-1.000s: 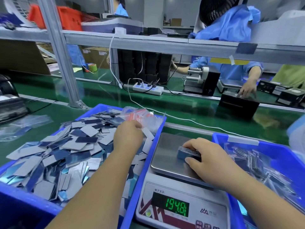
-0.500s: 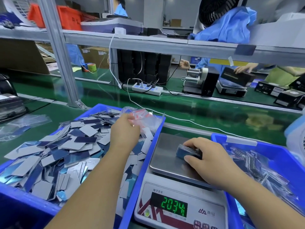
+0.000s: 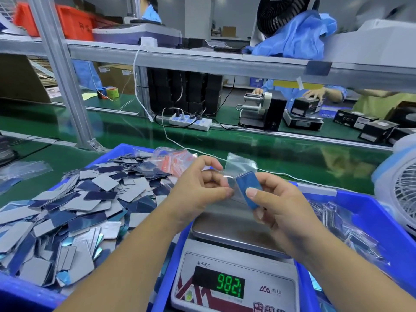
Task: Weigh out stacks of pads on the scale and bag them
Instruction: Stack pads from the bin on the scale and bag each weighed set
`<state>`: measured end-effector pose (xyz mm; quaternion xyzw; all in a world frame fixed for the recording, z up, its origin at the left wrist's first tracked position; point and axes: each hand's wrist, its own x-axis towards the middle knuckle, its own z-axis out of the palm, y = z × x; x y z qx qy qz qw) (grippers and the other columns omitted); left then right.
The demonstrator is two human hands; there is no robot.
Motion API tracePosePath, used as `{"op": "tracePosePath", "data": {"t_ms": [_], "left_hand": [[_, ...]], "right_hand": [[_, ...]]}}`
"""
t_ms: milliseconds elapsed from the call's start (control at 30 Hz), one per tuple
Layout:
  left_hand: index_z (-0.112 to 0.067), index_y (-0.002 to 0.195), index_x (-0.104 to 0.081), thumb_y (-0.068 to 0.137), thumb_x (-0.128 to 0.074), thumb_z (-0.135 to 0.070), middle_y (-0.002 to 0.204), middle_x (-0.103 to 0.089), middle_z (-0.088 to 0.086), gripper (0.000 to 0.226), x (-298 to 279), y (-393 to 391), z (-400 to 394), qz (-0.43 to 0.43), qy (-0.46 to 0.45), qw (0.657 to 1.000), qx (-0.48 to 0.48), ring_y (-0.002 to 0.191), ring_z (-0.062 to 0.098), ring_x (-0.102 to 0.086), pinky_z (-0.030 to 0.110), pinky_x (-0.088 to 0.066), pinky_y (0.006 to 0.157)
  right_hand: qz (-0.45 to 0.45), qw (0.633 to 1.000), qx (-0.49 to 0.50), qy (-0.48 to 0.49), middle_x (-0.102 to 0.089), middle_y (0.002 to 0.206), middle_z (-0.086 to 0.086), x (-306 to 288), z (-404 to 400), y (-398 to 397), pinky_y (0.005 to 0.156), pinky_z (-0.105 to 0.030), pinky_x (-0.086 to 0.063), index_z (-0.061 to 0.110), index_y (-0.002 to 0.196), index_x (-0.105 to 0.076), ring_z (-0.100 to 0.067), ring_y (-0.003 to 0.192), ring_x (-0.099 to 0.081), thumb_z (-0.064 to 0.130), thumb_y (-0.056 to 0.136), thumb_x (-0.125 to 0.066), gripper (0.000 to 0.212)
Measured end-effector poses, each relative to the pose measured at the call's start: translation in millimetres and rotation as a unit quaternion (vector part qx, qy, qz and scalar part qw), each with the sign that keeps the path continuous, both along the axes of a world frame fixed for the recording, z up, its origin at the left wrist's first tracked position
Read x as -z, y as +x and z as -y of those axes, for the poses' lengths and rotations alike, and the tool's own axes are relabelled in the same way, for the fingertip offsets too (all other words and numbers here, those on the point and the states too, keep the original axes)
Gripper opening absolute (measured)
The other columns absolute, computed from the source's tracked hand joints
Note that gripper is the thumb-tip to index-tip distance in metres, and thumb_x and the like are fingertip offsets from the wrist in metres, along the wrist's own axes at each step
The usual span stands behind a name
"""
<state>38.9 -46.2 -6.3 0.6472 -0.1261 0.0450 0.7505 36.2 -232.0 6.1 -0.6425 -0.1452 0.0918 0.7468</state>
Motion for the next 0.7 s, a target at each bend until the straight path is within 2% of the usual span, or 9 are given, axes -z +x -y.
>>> {"op": "tracePosePath", "data": {"t_ms": [133, 200, 267, 367, 467, 533, 633, 700], "left_hand": [[-0.017, 0.092, -0.048, 0.069, -0.074, 0.002, 0.067, -0.054, 0.001, 0.039, -2, -6, -2, -0.065, -0.017, 0.993, 0.098, 0.057, 0.015, -0.043, 0.021, -0.039, 0.055], [-0.007, 0.094, -0.056, 0.07, -0.075, -0.002, 0.07, -0.055, 0.001, 0.03, -2, -9, -5, -0.076, 0.024, 0.99, 0.118, 0.062, 0.016, -0.046, 0.022, -0.037, 0.057], [0.004, 0.104, -0.062, 0.073, -0.074, -0.011, 0.068, -0.054, -0.003, 0.036, -2, -11, -5, -0.074, 0.084, 0.986, 0.121, 0.063, 0.014, -0.046, 0.021, -0.035, 0.055], [-0.006, 0.091, -0.07, 0.074, -0.071, -0.026, 0.058, -0.041, -0.004, 0.025, -4, -13, -5, -0.064, 0.169, 0.975, 0.131, 0.049, 0.015, -0.033, 0.023, -0.028, 0.045], [0.0, 0.088, -0.067, 0.068, -0.074, -0.04, 0.064, -0.043, 0.006, 0.045, -4, -13, -4, -0.049, 0.244, 0.962, 0.114, 0.059, 0.02, -0.035, 0.031, -0.026, 0.051], [-0.001, 0.086, -0.069, 0.068, -0.075, -0.042, 0.068, -0.046, 0.007, 0.045, -5, -13, -4, -0.026, 0.264, 0.958, 0.108, 0.066, 0.018, -0.037, 0.031, -0.026, 0.058], [-0.015, 0.064, -0.064, 0.074, -0.072, -0.032, 0.058, -0.043, -0.009, 0.021, -5, -11, -5, -0.01, 0.289, 0.955, 0.061, 0.057, 0.008, -0.036, 0.021, -0.028, 0.053], [-0.022, 0.058, -0.062, 0.076, -0.07, -0.03, 0.054, -0.044, -0.012, 0.021, -4, -9, -6, -0.021, 0.276, 0.96, 0.035, 0.055, 0.006, -0.037, 0.021, -0.029, 0.054]], "right_hand": [[0.067, 0.998, -0.015, -0.002, -0.068, 0.082, 0.003, -3, 4, -3, 0.048, -0.02, -0.034, 0.023, 0.092, -0.076, -0.011, 0.056, -0.042, 0.006, 0.077, -0.07, 0.024], [0.105, 0.994, -0.036, -0.013, -0.07, 0.081, 0.005, -5, 5, -6, 0.05, -0.015, -0.039, 0.02, 0.093, -0.075, -0.004, 0.054, -0.049, 0.008, 0.075, -0.067, 0.023], [0.157, 0.985, -0.034, -0.064, -0.073, 0.087, 0.006, -6, 6, -7, 0.059, -0.011, -0.045, 0.023, 0.097, -0.073, -0.001, 0.063, -0.059, 0.01, 0.075, -0.067, 0.026], [0.229, 0.957, -0.027, -0.174, -0.073, 0.096, 0.011, -6, 8, -7, 0.079, -0.02, -0.052, 0.037, 0.102, -0.069, -0.007, 0.087, -0.067, 0.016, 0.076, -0.069, 0.033], [0.285, 0.923, -0.038, -0.256, -0.072, 0.098, 0.014, -5, 10, -7, 0.081, -0.02, -0.05, 0.033, 0.101, -0.07, -0.011, 0.093, -0.067, 0.018, 0.079, -0.069, 0.027], [0.307, 0.912, -0.04, -0.27, -0.07, 0.099, 0.015, -4, 11, -7, 0.08, -0.018, -0.048, 0.031, 0.101, -0.069, -0.011, 0.094, -0.066, 0.017, 0.079, -0.069, 0.026], [0.355, 0.895, -0.025, -0.269, -0.066, 0.106, 0.013, -5, 9, -7, 0.087, -0.018, -0.046, 0.024, 0.103, -0.071, -0.013, 0.105, -0.062, 0.014, 0.077, -0.07, 0.027], [0.356, 0.898, -0.009, -0.259, -0.064, 0.107, 0.013, -6, 9, -5, 0.086, -0.021, -0.047, 0.027, 0.102, -0.071, -0.014, 0.106, -0.061, 0.015, 0.077, -0.07, 0.027]]}}
